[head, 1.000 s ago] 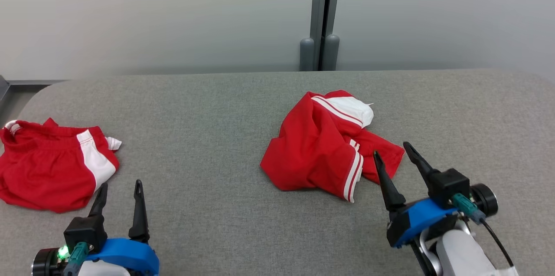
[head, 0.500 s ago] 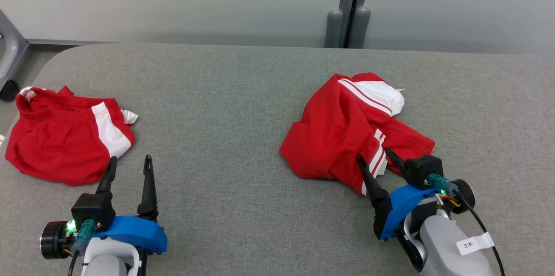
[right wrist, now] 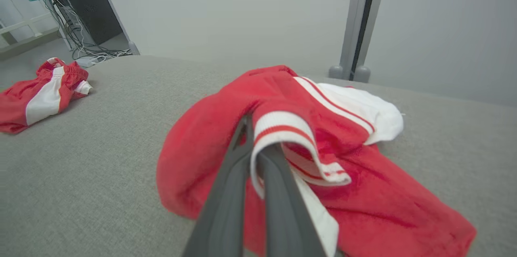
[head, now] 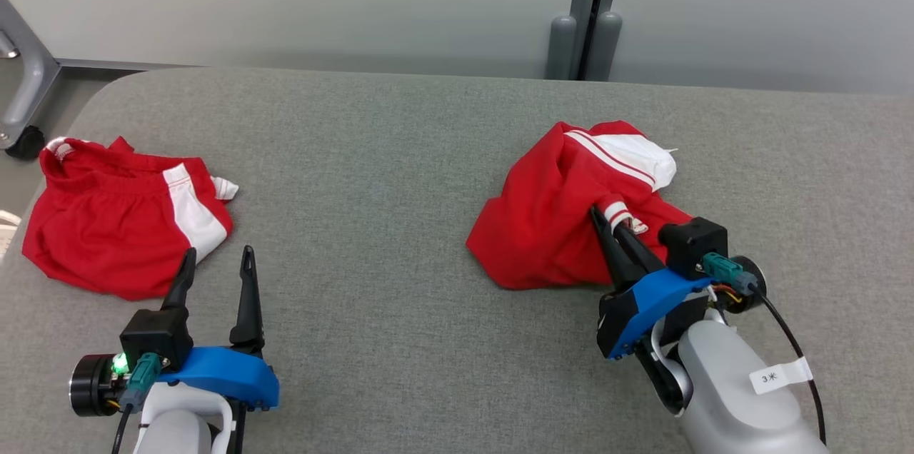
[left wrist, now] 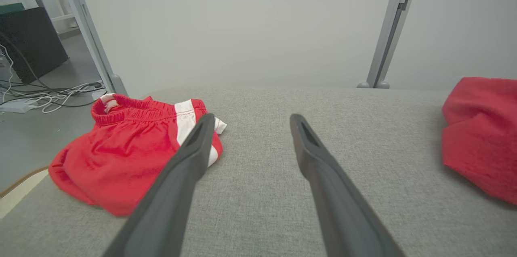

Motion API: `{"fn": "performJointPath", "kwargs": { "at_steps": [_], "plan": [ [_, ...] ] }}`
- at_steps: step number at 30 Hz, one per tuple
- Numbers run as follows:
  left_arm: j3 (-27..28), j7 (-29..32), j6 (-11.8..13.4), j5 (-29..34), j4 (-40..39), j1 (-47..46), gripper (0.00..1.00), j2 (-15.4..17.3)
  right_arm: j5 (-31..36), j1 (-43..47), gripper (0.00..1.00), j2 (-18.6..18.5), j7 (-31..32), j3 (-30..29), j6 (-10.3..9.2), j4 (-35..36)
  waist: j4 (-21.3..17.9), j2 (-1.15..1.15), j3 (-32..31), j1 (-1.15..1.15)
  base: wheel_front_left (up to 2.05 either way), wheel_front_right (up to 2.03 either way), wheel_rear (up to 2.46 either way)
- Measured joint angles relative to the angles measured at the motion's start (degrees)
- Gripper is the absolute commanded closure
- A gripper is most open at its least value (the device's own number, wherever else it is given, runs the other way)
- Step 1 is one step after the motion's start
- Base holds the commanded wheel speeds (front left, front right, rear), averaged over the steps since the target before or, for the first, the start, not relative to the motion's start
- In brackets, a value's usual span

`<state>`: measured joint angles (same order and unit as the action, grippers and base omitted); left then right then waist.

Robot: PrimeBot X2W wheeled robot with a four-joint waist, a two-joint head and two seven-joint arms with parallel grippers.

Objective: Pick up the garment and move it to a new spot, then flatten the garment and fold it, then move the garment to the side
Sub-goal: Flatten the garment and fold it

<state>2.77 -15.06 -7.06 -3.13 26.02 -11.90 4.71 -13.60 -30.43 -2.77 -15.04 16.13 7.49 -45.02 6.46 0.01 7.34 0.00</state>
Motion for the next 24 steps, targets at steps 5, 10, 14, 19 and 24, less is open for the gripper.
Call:
{"fn": "performJointPath", "kwargs": {
  "at_steps": [5, 10, 14, 19, 24],
  "plan": [
    [-0.3, 0.0, 0.0, -0.2, 0.0, 0.0, 0.0, -0.2, 0.8, -1.2, 1.0, -0.1, 0.0, 5.0, -0.01, 6.4, 1.4, 0.0, -0.7, 0.0, 0.0, 0.0, 0.0],
    [-0.6, 0.0, 0.0, -0.3, -0.1, 0.1, 0.0, -0.6, -1.8, -3.1, 1.0, -0.1, 0.0, 17.2, 0.0, 11.5, 3.2, 0.0, -0.8, 0.0, 0.0, 0.0, 0.0],
    [-0.7, 0.0, 0.0, -0.3, 0.0, 0.0, 0.0, -0.7, -5.4, -3.6, 1.0, 0.0, 0.0, 29.5, 0.0, 12.9, 4.6, 0.0, -0.6, 0.0, 0.0, 0.0, 0.0],
    [-1.0, 0.0, 0.0, -0.4, 0.1, 0.0, 0.0, -0.9, -11.6, -3.3, 0.75, 0.1, 0.0, 42.5, 0.0, 13.2, 6.1, 0.0, -0.1, 0.0, 0.0, 0.0, 0.0],
    [-0.4, 0.0, 0.0, -0.4, 0.1, -0.1, 0.0, -1.0, -16.3, -3.3, 0.0, 0.1, 0.0, 45.6, 0.0, 11.3, 6.0, -0.01, 0.4, 0.0, 0.0, 0.0, 0.0]
  ]
}}
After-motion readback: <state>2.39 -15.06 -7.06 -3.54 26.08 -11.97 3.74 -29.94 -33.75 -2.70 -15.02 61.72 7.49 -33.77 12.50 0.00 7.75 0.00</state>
